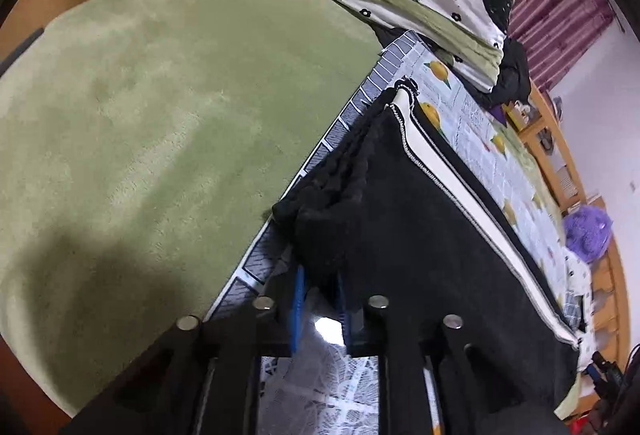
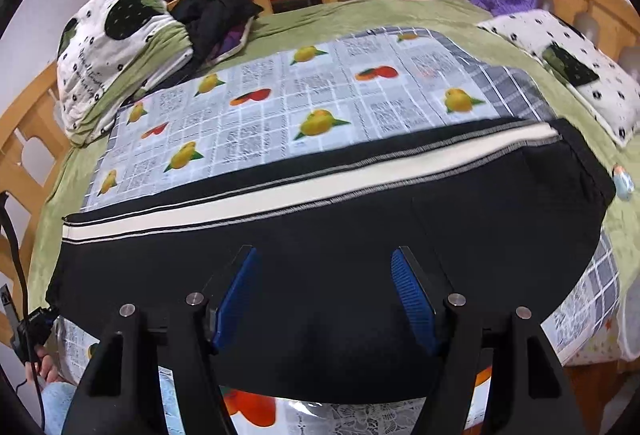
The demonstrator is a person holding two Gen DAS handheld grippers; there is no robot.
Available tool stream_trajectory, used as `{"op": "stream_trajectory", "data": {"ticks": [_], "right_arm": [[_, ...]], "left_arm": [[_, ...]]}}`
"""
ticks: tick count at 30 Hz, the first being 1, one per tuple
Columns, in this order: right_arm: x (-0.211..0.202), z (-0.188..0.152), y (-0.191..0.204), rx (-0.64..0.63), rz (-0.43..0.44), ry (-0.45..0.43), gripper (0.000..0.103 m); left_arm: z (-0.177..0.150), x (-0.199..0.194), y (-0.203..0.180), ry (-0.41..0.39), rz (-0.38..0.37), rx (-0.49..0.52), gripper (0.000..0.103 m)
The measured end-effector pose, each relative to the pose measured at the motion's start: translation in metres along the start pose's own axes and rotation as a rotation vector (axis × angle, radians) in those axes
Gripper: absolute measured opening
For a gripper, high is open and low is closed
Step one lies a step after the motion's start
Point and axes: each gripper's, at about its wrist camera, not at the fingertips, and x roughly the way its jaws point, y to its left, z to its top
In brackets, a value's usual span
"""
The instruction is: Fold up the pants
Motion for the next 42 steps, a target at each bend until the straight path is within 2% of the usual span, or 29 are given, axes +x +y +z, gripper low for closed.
{"op": "stream_trajectory", "data": {"ticks": [1, 3, 5, 8, 10, 11, 12, 15, 18, 20, 23, 25, 29, 32, 35, 38, 40, 42], "right_arm": [[0.001, -0.003, -0.003, 0.008, 0.002, -0.002, 0.069], [0.005, -0.01, -0.013, 0.026, 0.008, 0.0, 0.069], [0.008, -0.015, -0.019, 0.034, 0.003, 0.006, 0.069], [0.013, -0.019, -0.026, 0.045, 0.007, 0.015, 0.069], [0.015, -0.021, -0.028, 0.046, 0.013, 0.017, 0.069], [0.015, -0.022, -0.03, 0.043, 0.015, 0.016, 0.069], [0.014, -0.024, -0.03, 0.037, 0.019, 0.012, 0.069], [0.008, -0.025, -0.033, 0.019, 0.028, -0.012, 0.069], [0.002, -0.024, -0.04, 0.018, 0.041, -0.035, 0.069], [-0.001, -0.022, -0.047, 0.025, 0.053, -0.046, 0.069], [-0.006, -0.019, -0.062, 0.041, 0.063, -0.059, 0.069], [-0.012, -0.02, -0.075, 0.049, 0.037, -0.072, 0.069], [-0.035, -0.029, -0.106, 0.069, -0.039, -0.135, 0.069], [-0.048, -0.037, -0.13, 0.116, -0.067, -0.15, 0.069], [-0.055, -0.044, -0.156, 0.2, -0.044, -0.158, 0.069], [-0.052, -0.047, -0.167, 0.24, -0.025, -0.134, 0.069], [-0.05, -0.048, -0.165, 0.236, -0.005, -0.126, 0.069], [-0.05, -0.047, -0.158, 0.211, 0.001, -0.136, 0.069]], "left_arm": [[0.0, 0.001, 0.001, -0.002, -0.003, -0.006, 0.024], [0.003, 0.002, 0.005, -0.007, -0.004, -0.034, 0.038], [0.007, 0.007, 0.008, -0.012, -0.019, -0.069, 0.041], [0.014, 0.014, 0.005, -0.03, -0.002, -0.095, 0.042], [0.02, 0.014, 0.0, -0.034, 0.016, -0.093, 0.035], [0.025, 0.013, -0.006, -0.034, 0.024, -0.076, 0.029], [0.03, 0.01, -0.015, -0.036, 0.028, -0.049, 0.024], [0.043, -0.012, -0.057, -0.083, 0.069, 0.095, 0.022], [0.046, -0.039, -0.12, -0.15, 0.109, 0.277, 0.021], [0.039, -0.052, -0.165, -0.169, 0.105, 0.372, 0.021], [0.013, -0.06, -0.235, -0.19, 0.078, 0.507, 0.02], [-0.016, -0.058, -0.281, -0.186, 0.043, 0.587, 0.02], [-0.077, -0.038, -0.352, -0.096, -0.075, 0.677, 0.019], [-0.129, -0.017, -0.388, -0.018, -0.14, 0.737, 0.019], [-0.178, 0.008, -0.399, 0.087, -0.199, 0.773, 0.019], [-0.211, 0.029, -0.398, 0.201, -0.228, 0.769, 0.019], [-0.226, 0.036, -0.393, 0.24, -0.215, 0.793, 0.02], [-0.23, 0.033, -0.387, 0.268, -0.217, 0.813, 0.028]]}}
